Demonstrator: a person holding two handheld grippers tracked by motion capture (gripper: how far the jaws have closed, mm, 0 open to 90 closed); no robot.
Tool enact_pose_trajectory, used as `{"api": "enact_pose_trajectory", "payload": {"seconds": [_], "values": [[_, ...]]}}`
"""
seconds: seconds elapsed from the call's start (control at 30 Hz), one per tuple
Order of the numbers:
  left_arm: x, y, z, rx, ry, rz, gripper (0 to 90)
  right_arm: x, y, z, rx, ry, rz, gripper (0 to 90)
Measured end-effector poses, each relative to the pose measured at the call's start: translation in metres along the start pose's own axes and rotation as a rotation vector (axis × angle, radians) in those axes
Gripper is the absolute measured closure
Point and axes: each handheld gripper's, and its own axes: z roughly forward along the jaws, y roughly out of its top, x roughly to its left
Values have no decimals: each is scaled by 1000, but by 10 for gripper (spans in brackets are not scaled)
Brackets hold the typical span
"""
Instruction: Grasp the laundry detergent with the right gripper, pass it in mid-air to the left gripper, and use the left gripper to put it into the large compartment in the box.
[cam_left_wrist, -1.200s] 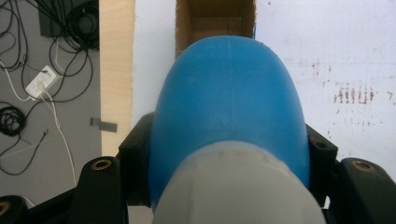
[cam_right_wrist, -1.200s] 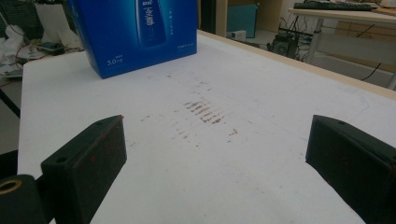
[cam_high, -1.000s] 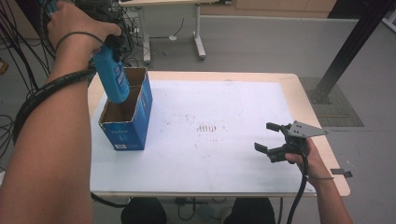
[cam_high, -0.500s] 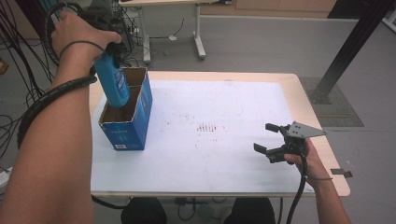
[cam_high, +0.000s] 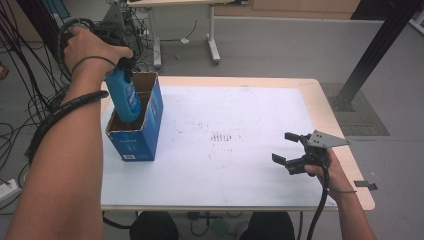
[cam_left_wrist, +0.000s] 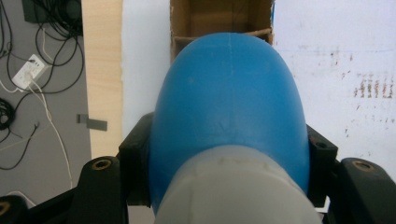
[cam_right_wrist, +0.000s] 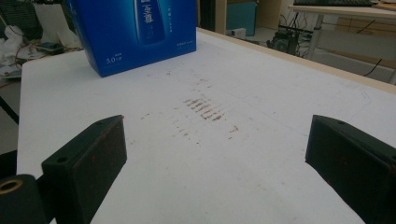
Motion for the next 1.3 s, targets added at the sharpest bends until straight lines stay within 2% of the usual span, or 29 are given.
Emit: {"api": "enact_pose_trajectory", "payload": {"seconds": [0.9,1.3], "values": [[0,3,34,37,-10,13,378,1,-3,5,8,2,9,46],[2,4,59,60,-26,14,378,1,-6,8,20,7,13,46]]}}
